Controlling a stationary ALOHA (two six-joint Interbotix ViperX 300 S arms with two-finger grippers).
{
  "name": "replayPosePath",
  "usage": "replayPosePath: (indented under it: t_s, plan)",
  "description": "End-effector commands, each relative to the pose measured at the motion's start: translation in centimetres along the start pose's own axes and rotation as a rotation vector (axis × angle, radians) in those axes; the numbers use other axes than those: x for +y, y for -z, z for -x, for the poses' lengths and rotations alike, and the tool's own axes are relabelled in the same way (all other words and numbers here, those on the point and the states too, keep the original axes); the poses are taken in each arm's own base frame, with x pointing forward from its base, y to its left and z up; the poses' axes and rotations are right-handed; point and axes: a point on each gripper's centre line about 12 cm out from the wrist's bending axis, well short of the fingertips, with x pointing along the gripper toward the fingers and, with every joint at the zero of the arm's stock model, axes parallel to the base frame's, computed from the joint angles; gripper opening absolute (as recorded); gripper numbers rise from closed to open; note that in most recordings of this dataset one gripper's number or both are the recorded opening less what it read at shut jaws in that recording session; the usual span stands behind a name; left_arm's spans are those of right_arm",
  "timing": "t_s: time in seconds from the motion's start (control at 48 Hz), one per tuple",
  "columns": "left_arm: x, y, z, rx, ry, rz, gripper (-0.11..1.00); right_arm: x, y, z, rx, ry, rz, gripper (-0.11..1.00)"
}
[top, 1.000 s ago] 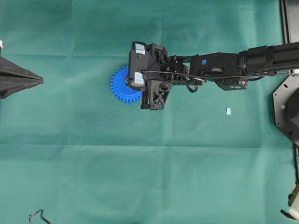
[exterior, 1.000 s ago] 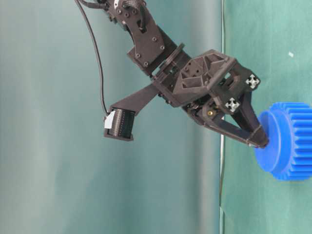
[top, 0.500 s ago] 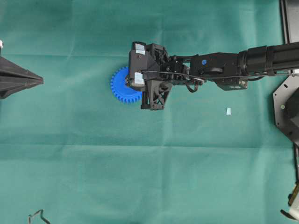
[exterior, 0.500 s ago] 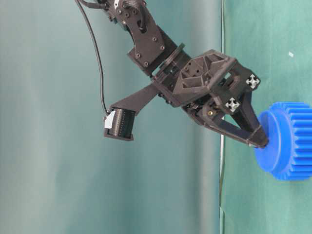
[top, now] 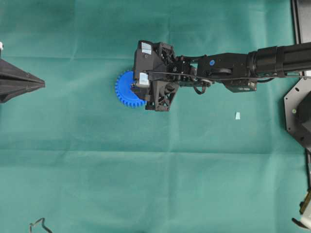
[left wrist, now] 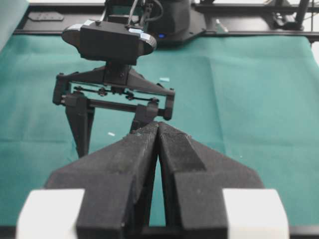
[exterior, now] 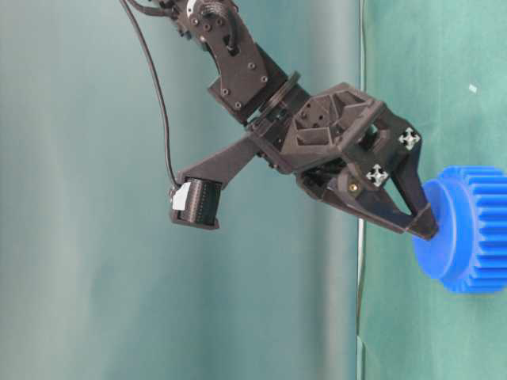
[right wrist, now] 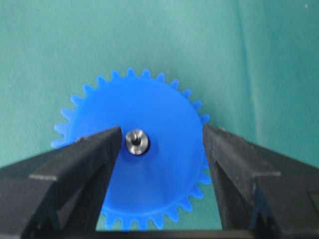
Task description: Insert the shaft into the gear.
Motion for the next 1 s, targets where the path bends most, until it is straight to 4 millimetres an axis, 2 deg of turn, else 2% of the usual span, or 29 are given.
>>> replayPosePath:
  t_s: [0.0, 0.333, 0.459, 0.584, 0.813, 0.98]
  plan:
    - [0.0, -0.9, -0.3, -0.020, 0.000, -0.003, 0.00, 0.4, -2.3, 1.5, -0.067, -0.008, 0.004, 0.79]
    - [0.0, -0.9, -0.3, -0.020, 0.000, -0.005, 0.00, 0.6, -5.9, 6.9, -0.176, -0.016, 0.005, 0.79]
    - [0.0, -0.9, -0.3, -0.020, 0.000, -0.005, 0.00, 0.7, -6.6, 8.7, -0.210, -0.018, 0.006, 0.79]
    - [0.0, -0.9, -0.3, -0.020, 0.000, -0.005, 0.00, 0.7, -6.7, 9.6, -0.226, -0.019, 0.005, 0.79]
    - [0.0, -1.0, -0.2, -0.023, 0.000, -0.005, 0.00, 0.7, -6.6, 10.0, -0.226, -0.020, 0.009, 0.79]
    - [0.0, -1.0, -0.2, -0.023, 0.000, -0.003, 0.00, 0.7, -6.2, 11.9, -0.243, -0.022, 0.010, 0.79]
